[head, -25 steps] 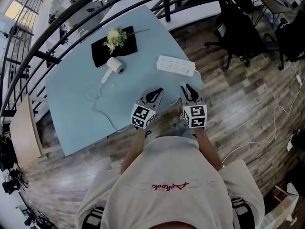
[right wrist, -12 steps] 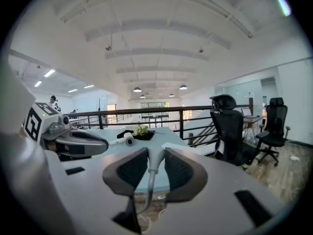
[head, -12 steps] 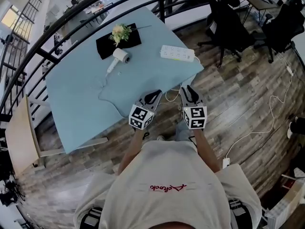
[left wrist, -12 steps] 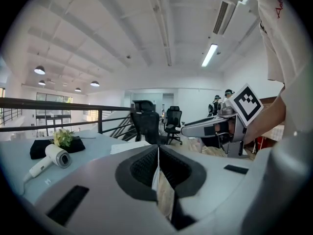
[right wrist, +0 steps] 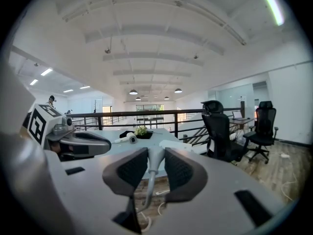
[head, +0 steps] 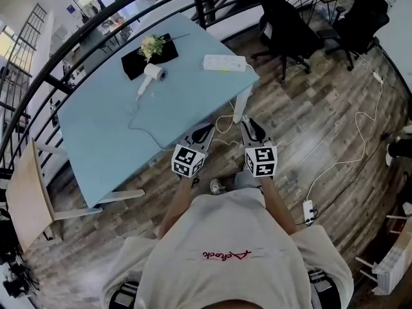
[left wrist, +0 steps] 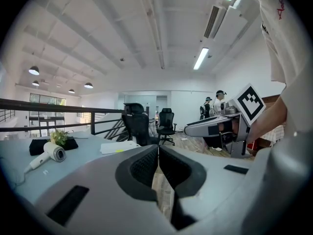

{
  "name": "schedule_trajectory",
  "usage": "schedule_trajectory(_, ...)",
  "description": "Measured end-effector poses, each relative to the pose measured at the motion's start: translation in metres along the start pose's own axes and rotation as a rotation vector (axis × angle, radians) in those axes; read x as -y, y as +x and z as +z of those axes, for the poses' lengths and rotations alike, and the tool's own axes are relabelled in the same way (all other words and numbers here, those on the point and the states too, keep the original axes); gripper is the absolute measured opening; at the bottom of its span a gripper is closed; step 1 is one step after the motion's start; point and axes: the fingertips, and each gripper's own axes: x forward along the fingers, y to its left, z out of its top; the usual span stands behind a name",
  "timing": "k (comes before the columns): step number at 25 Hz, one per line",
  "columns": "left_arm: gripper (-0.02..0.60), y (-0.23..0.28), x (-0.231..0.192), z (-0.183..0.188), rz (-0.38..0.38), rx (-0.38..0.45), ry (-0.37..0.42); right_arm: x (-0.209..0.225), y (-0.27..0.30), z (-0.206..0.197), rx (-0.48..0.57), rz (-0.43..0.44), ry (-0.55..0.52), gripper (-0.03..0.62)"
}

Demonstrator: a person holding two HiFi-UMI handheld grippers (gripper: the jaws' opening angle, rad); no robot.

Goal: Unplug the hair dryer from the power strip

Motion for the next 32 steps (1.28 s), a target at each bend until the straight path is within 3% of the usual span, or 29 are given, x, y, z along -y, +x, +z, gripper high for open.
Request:
schedule_trajectory(9,0.015,-0.003,0.042,0.025,0.039,0.037,0.028,0.019,-0.042,0.009,0.036,0.031,-0.008,0.121)
schedule_trajectory(14,0.015,-0.001,0.087,0.034,0.080,0.036,0.033,0.038,-0.082,0.002,0.034,0.074,-0.018,0.121)
schedule_trajectory(23,0.015,-0.012,0.168,0.026,0.137,0.034,0.021,0.051,-0.149,-0.019,0.033,0.145,-0.038,0.121)
schedule_trajectory(32,0.015,-0.018,0.204,0.016,0.164,0.032,0.014,0.059,-0.181,-0.036,0.034,0.167,-0.035,0.121)
